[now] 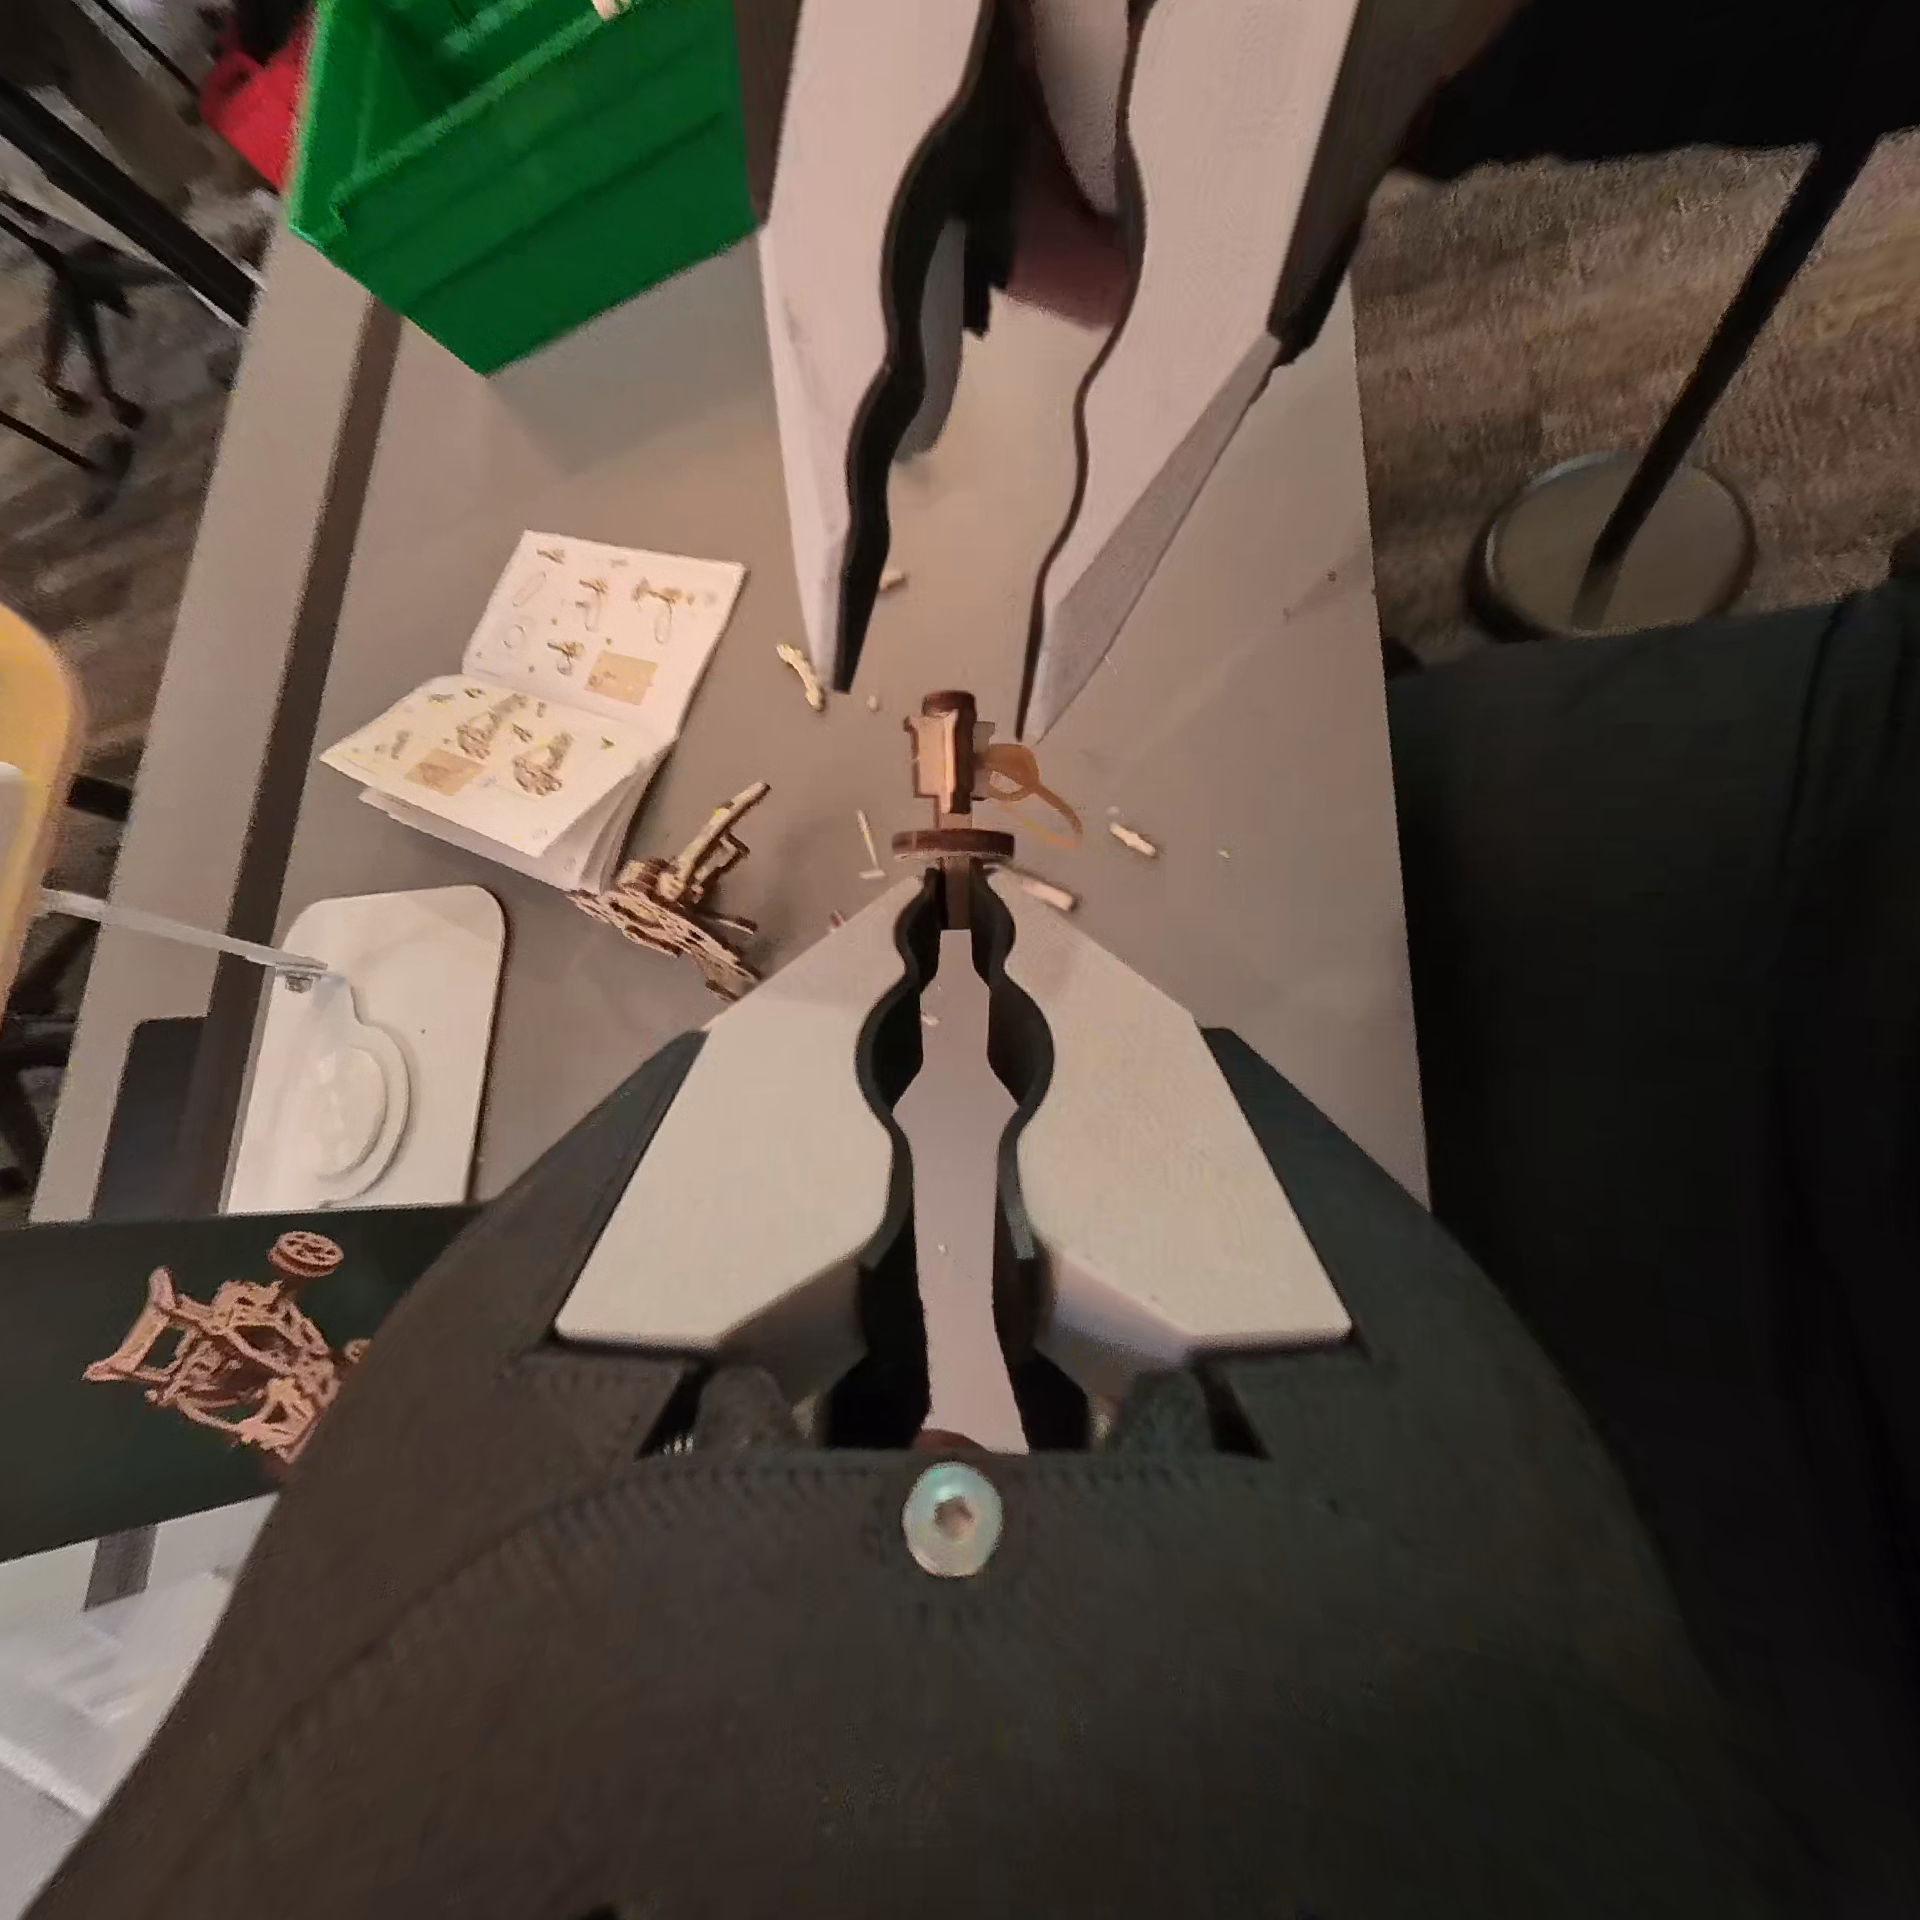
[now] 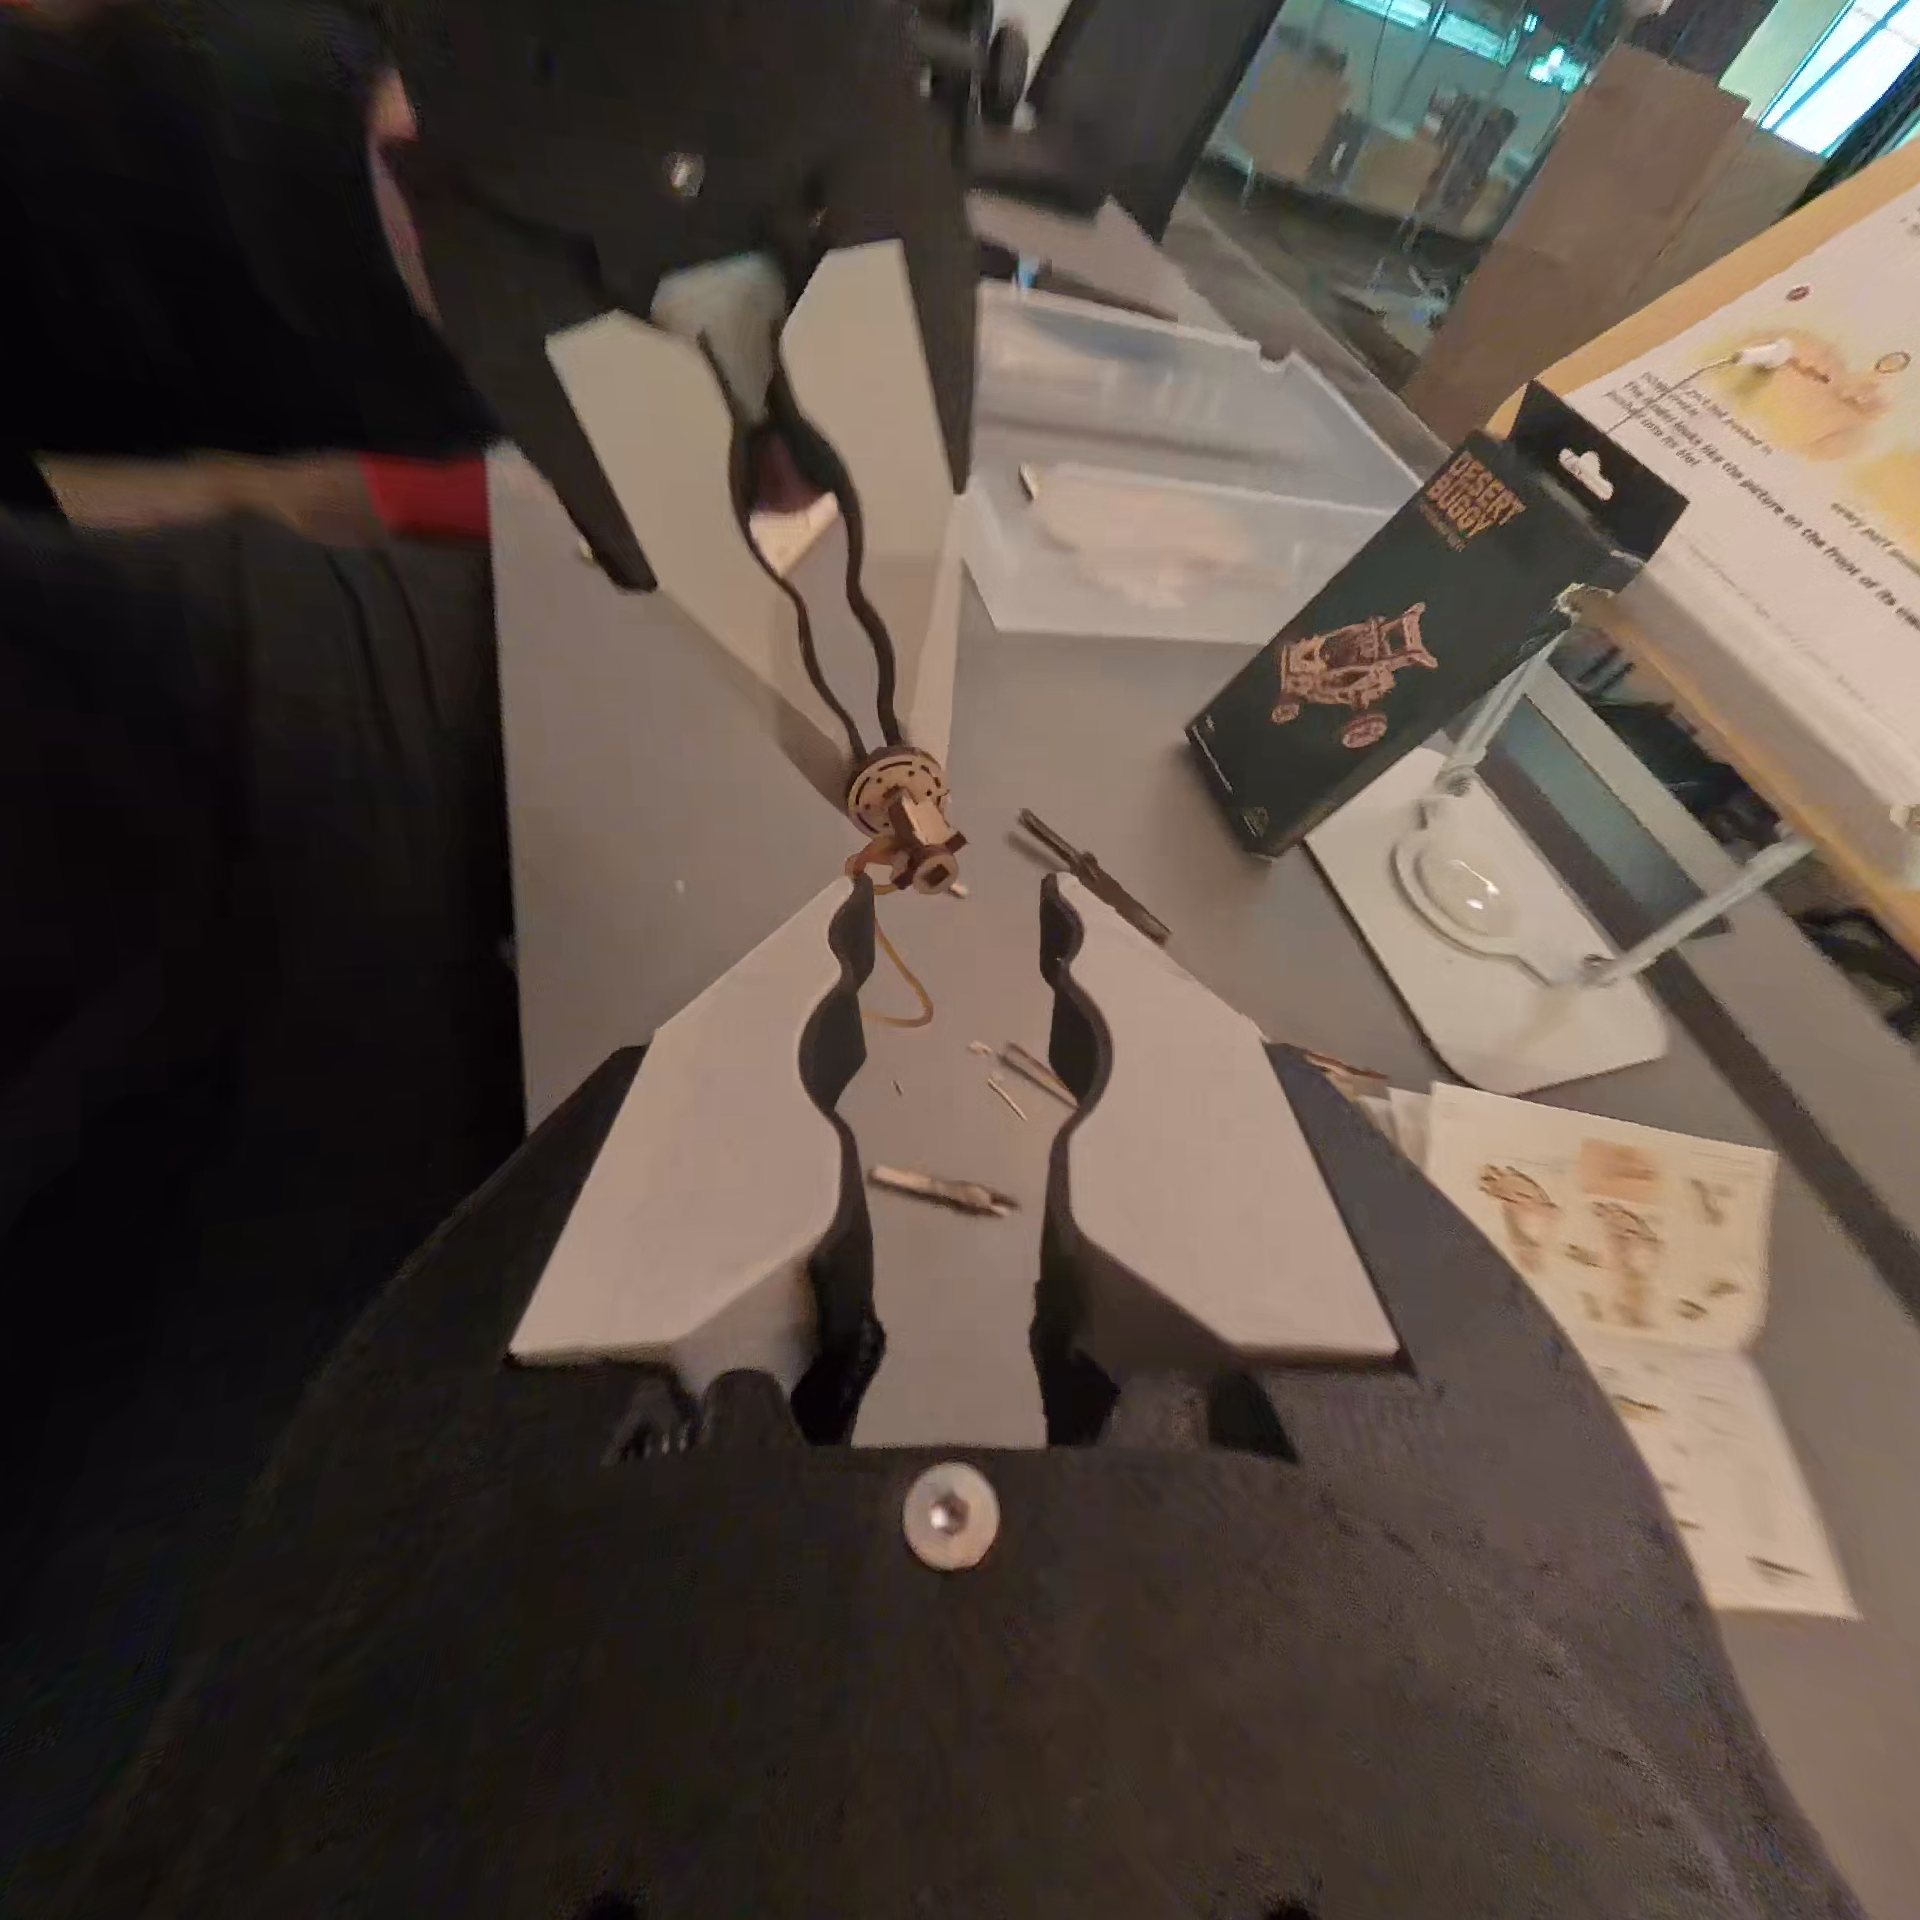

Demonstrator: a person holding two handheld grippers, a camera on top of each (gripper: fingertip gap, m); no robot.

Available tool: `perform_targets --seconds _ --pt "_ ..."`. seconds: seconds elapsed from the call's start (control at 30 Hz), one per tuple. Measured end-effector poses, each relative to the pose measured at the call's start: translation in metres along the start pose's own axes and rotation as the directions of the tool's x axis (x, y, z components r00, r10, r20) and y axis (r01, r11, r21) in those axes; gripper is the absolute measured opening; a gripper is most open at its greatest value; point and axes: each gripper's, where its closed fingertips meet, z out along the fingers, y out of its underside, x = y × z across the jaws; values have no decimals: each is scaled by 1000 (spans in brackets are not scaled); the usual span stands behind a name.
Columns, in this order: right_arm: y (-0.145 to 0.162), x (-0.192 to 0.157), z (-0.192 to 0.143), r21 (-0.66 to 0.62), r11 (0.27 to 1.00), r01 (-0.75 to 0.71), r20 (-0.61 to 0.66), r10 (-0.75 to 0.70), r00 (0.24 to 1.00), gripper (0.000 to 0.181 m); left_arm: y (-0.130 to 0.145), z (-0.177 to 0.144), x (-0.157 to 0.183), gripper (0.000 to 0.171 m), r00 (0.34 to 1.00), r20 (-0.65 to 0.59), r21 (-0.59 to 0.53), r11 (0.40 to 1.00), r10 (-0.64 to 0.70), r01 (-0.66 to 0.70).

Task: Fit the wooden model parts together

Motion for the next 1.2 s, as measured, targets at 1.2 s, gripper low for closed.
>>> perform_targets --seconds 1.2 --pt "27 37 -67 448 327 -832 557 627 546 13 -64 57 -14 31 951 -193 430 851 -240 302"
